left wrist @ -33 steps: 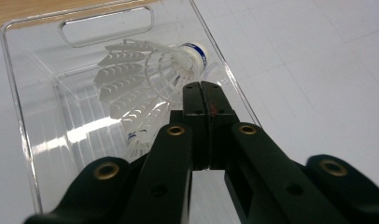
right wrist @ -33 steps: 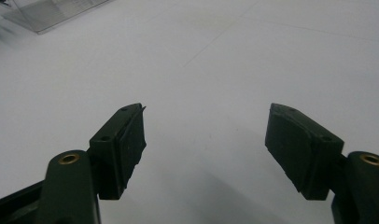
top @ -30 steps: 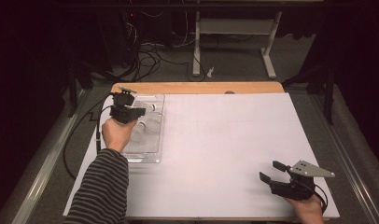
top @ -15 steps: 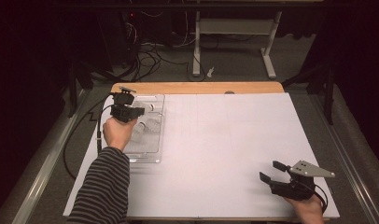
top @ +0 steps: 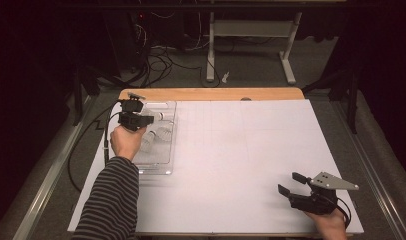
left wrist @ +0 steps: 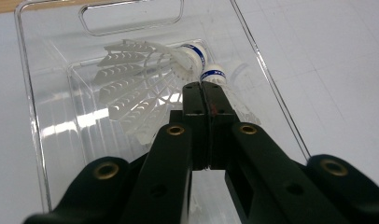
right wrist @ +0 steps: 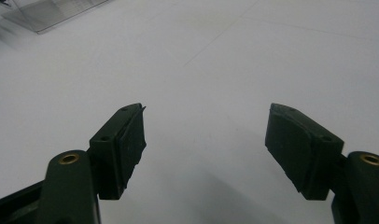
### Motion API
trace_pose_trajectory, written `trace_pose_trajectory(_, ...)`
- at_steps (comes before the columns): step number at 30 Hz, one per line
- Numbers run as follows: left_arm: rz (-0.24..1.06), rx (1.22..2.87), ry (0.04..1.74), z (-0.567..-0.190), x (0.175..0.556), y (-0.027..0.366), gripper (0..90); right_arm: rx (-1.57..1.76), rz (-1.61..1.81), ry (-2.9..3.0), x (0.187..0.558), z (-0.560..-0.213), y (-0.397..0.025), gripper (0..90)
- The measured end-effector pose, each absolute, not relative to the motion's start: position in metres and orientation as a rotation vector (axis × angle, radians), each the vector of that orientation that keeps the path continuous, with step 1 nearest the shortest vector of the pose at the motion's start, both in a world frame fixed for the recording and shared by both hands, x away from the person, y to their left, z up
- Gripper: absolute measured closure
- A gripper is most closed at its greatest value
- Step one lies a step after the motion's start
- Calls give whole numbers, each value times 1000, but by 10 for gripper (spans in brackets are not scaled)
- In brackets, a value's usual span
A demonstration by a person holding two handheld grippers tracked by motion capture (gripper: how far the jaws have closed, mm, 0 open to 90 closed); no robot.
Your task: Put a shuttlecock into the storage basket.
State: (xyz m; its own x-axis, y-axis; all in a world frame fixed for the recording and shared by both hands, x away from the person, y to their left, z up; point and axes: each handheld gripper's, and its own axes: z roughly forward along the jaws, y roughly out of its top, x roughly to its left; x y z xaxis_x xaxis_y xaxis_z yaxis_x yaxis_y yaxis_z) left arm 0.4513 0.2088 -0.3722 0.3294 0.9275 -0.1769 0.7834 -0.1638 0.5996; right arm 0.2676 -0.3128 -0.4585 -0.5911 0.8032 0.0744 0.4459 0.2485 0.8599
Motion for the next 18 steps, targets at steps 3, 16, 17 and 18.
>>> trace_pose_trajectory(3, 297, 2005, 1491, -374, 451, 208, 835, 1143, 1283, 2144, 267, -458, -313, 293)
trace_pose_trajectory(16, 316, 2017, 1455, -368, 445, 206, 656, 1143, 1284, 2144, 267, -458, -313, 292)
trace_pose_trajectory(17, 316, 2022, 1452, -368, 445, 205, 639, 1143, 1284, 2144, 267, -458, -313, 293)
trace_pose_trajectory(18, 316, 2023, 1450, -368, 444, 205, 626, 1143, 1283, 2144, 267, -458, -313, 293)
